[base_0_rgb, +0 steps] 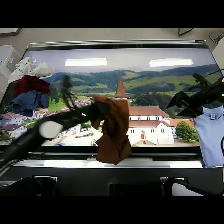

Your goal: Fold the clothes and pants, and hang the long-sleeved shirts on hangers.

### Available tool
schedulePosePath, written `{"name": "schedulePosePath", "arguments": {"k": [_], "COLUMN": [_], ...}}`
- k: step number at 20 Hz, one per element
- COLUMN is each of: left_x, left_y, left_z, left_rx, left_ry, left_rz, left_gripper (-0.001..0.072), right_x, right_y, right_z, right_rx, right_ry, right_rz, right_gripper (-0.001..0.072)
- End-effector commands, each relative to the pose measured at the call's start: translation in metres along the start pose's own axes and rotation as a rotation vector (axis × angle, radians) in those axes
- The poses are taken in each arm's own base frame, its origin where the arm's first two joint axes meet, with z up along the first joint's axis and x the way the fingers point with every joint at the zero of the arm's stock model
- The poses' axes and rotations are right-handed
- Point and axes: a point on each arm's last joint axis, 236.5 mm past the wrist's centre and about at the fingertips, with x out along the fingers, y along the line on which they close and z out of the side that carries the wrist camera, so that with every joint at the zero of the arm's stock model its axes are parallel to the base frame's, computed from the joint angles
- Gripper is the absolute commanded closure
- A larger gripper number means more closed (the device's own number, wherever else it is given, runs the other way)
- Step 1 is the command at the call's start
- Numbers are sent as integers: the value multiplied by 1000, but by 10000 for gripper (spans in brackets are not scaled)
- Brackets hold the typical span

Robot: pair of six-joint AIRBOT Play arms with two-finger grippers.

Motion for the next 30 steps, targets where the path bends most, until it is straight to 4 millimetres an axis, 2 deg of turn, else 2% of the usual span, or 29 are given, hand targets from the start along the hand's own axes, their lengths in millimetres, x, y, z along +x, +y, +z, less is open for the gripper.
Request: {"name": "schedulePosePath", "arguments": {"k": [1, 2, 3, 5, 6, 8, 9, 10, 11, 12, 14, 17, 19, 20, 22, 23, 24, 25, 28, 29, 30], "left_x": [69, 70, 66, 42, 21, -23, -43, -56, -64, -65, -48, -4, 15, 20, 15, 7, -6, -21, -63, -66, -66], "left_y": [69, 71, 68, 63, 65, 83, 102, 124, 146, 164, 180, 160, 147, 147, 149, 151, 155, 162, 183, 184, 184], "left_z": [-99, -98, -82, -26, 10, 68, 90, 101, 102, 90, 44, -30, -66, -80, -85, -81, -75, -69, -65, -69, -78], "left_rx": [-234, -236, -186, -29, 12, 13, -32, -77, -128, -173, -226, -207, -178, -167, -148, -161, -181, -197, -192, -193, -199], "left_ry": [195, 205, 201, 190, 175, 147, 134, 128, 137, 176, 305, 457, 531, 566, 605, 620, 643, 660, 723, 723, 726], "left_rz": [167, 170, 157, 122, 115, 137, 166, 197, 227, 250, 252, 131, 85, 87, 69, 58, 50, 51, 99, 105, 110], "left_gripper": [443, 90, -5, -5, -5, -5, -4, -4, -3, -4, -4, -4, -4, -3, 0, 23, 82, 83, 82, 82, 81], "right_x": [-8, -8, -8, -5, 2, 28, 46, 65, 86, 104, 136, 165, 178, 181, 179, 172, 160, 144, 76, 56, 45], "right_y": [-5, -4, -4, -5, -7, -3, 1, 3, 5, 6, 7, 16, 23, 26, 41, 54, 68, 78, 98, 97, 97], "right_z": [-3, -3, -5, -14, -22, -40, -53, -66, -80, -93, -121, -153, -166, -169, -165, -157, -141, -119, -24, 7, 28], "right_rx": [-30, -40, -42, -61, -79, -98, -132, -156, -175, -189, -206, -210, -209, -203, -182, -178, -187, -201, -177, -161, -171], "right_ry": [-23, -23, -18, 12, 38, 71, 95, 119, 145, 175, 246, 315, 333, 334, 319, 291, 239, 169, -148, -243, -279], "right_rz": [-40, -40, -39, -37, -41, -40, -42, -46, -51, -56, -61, -33, -6, -1, 56, 96, 130, 150, 179, 162, 138], "right_gripper": [42, 42, 42, 41, 41, 41, 40, 33, 15, 2, 1, 1, 1, 1, 2, 1, 2, 1, 6, 6, 6]}}
